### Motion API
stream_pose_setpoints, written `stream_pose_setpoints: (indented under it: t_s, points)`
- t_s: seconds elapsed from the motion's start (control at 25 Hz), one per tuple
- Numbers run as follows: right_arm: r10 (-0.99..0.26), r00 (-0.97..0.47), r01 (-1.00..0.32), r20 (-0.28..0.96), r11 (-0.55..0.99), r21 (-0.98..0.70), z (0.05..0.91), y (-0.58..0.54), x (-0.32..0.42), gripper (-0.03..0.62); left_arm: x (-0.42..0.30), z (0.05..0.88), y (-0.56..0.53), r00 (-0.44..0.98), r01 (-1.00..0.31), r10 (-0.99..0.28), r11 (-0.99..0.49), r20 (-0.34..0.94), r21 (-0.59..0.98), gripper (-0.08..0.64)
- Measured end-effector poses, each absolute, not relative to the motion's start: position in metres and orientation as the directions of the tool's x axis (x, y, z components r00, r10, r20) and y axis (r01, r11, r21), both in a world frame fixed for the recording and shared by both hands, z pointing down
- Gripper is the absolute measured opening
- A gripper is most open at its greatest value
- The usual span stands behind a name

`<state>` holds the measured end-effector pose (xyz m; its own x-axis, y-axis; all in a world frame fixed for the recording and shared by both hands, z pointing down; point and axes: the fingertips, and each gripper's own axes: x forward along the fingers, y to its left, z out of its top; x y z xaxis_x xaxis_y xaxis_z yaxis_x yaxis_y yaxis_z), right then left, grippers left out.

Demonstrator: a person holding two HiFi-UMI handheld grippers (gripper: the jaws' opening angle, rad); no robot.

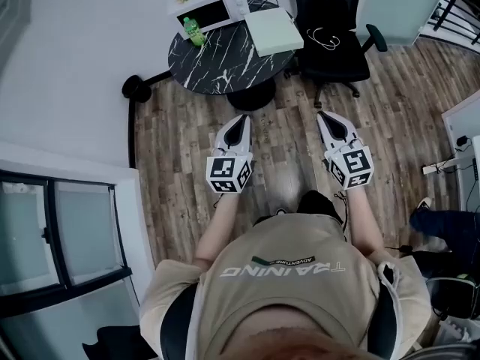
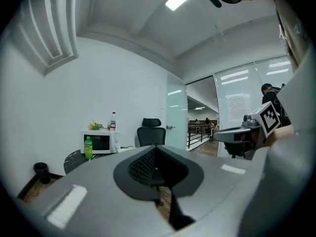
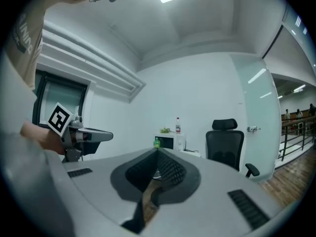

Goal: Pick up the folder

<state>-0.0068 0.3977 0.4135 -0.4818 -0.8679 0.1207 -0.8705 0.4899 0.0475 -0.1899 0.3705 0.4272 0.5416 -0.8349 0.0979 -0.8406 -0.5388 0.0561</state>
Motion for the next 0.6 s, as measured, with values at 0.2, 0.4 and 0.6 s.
stream_pose_setpoints:
  t_s: [0.2,0.4,0.6]
  points:
    - [-0.854,-0.486,-0.859,0.186,0.506,0.08,0.43,0.377,0.014,0.009,-0.166,0.439,0.347,0.541,-0.841,-0.831,-0.535,0.125,0.081,0.006]
    - [-0.79,-0.552,-0.8,0.267,0.593,0.098,0.449,0.354,0.044,0.009,-0.123,0.434,0.317,0.533,-0.846,-0.835,-0.528,0.137,0.076,0.006]
    - [-0.766,-0.59,-0.781,0.257,0.622,0.061,0.451,0.312,0.074,0.009,-0.099,0.419,0.291,0.486,-0.873,-0.865,-0.488,0.123,0.02,0.006]
